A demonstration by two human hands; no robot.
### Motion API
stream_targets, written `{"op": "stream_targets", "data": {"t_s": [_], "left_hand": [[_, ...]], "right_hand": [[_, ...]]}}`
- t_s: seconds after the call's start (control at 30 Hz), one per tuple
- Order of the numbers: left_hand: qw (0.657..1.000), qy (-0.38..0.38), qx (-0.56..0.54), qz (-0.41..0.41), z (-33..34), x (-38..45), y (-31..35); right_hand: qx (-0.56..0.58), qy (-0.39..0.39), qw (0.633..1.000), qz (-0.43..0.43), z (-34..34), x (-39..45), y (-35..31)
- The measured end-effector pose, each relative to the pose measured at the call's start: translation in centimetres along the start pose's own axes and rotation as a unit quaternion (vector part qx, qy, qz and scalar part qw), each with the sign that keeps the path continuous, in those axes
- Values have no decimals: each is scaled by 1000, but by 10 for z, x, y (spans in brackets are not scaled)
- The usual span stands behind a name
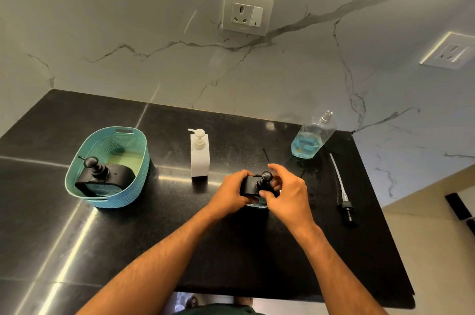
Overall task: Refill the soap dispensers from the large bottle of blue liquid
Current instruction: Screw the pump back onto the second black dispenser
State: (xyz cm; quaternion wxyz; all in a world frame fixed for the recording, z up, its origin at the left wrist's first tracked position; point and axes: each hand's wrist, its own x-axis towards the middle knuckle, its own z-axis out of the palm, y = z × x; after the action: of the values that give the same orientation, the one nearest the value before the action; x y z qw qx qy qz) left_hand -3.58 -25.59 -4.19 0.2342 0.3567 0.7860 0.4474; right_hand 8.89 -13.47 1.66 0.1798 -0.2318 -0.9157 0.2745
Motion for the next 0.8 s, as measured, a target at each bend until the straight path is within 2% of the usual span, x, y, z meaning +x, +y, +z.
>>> {"op": "stream_targets", "data": {"t_s": [0.17,0.3,0.47,0.8], "left_hand": [[1000,0,3,-8,0,-1,0],[1000,-2,4,-9,0,-1,0],[1000,-3,8,-7,-1,0,0],[1000,-6,11,-11,0,1,-4]], "right_hand": [[-10,4,1000,29,1,4,5],[8,3,1000,1,6,3,6],[-8,17,999,31,5,8,6],[9,11,1000,22,6,15,2]]}}
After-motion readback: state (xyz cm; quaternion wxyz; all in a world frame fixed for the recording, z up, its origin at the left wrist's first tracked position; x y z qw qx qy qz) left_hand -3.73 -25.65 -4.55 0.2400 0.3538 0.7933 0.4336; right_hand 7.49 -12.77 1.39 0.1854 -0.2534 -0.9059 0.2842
